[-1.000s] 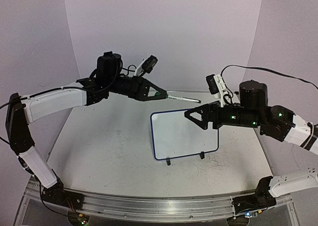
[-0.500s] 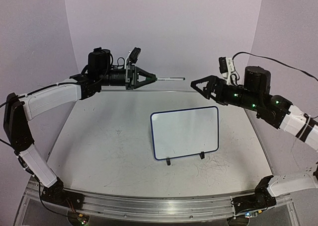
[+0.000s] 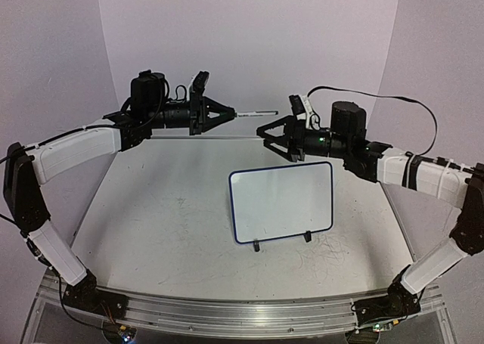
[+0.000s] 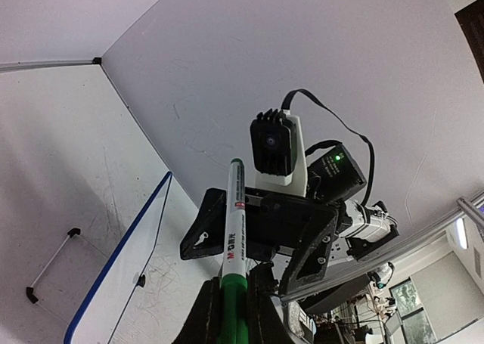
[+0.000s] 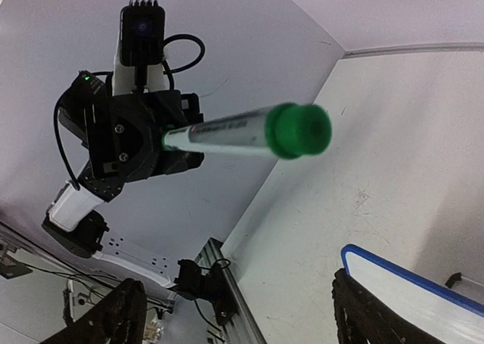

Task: Write a sentence on the whiteboard
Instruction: Open the pen cap from the whiteboard marker.

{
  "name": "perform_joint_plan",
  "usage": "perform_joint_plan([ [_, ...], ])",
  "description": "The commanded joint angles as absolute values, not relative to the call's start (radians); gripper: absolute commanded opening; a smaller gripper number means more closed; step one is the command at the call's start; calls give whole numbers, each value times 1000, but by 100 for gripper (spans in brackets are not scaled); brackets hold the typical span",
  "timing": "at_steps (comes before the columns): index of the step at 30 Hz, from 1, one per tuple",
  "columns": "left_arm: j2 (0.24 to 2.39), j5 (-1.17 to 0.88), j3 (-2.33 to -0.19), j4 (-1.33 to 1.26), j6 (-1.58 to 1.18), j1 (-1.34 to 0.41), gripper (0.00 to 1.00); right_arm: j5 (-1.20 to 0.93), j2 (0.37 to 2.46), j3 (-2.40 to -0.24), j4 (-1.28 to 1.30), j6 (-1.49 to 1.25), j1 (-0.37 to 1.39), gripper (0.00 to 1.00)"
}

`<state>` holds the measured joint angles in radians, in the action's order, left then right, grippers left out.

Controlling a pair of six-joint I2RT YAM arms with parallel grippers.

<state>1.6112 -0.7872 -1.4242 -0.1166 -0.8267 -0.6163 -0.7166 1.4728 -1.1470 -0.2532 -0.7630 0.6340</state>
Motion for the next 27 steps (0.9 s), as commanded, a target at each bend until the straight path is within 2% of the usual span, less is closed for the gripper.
perform_joint_plan([
  [1, 1568, -830, -1422, -165, -848, -619, 0, -831, 1528, -1213, -491, -867, 623, 79],
  [5, 1561, -863, -1420, -173, -839, -625, 0, -884, 1576, -1219, -606, -922, 611, 74],
  [16, 1544, -935, -1418, -180, -811, -654, 0, -1009, 1624, -1258, -702, -979, 581, 64],
  [27, 1538, -950, -1408, -181, -787, -681, 0, -1107, 1633, -1254, -755, -991, 582, 41],
])
